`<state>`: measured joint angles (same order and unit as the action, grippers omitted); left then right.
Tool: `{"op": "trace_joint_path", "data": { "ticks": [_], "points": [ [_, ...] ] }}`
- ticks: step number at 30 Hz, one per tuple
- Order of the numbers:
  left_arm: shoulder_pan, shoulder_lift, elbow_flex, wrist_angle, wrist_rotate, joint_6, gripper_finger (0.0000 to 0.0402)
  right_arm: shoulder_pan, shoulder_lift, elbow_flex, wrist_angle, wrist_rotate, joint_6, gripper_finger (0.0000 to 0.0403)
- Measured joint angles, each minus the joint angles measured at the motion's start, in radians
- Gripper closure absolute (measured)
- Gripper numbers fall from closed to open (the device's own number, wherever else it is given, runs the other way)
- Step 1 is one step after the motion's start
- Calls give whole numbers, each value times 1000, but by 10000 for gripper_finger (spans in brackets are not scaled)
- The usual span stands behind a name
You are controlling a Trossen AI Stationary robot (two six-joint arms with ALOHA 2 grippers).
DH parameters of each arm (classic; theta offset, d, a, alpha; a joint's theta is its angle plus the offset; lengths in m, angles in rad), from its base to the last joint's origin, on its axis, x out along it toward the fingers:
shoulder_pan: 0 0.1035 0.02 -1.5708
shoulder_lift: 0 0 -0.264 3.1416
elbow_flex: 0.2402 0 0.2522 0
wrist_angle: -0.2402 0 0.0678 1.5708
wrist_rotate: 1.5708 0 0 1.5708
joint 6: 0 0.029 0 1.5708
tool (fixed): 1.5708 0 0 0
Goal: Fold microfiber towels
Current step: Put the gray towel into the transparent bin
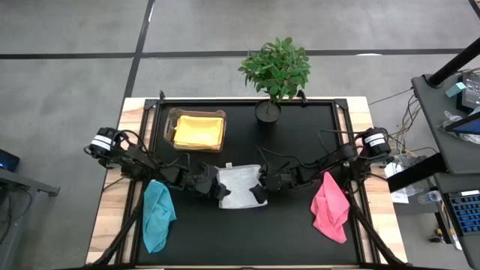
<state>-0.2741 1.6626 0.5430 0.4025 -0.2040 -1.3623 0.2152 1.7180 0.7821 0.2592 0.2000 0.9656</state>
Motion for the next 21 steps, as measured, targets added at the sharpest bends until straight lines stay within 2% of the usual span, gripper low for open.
{"op": "trace_joint_path", "data": {
  "ticks": [5,10,13,17,21],
  "points": [
    [0,12,7,12,-19,39,203,0,28,-2,98,-39,-20,126],
    [-1,10,7,11,-42,63,270,0,29,-4,110,-31,-23,158],
    [-4,10,8,8,-52,75,318,0,31,-4,109,-24,-23,203],
    [-5,11,12,5,-58,92,383,2,31,-4,116,-9,-45,287],
    [-5,10,17,-2,-63,118,393,13,31,-4,121,31,-88,369]
  ]
}}
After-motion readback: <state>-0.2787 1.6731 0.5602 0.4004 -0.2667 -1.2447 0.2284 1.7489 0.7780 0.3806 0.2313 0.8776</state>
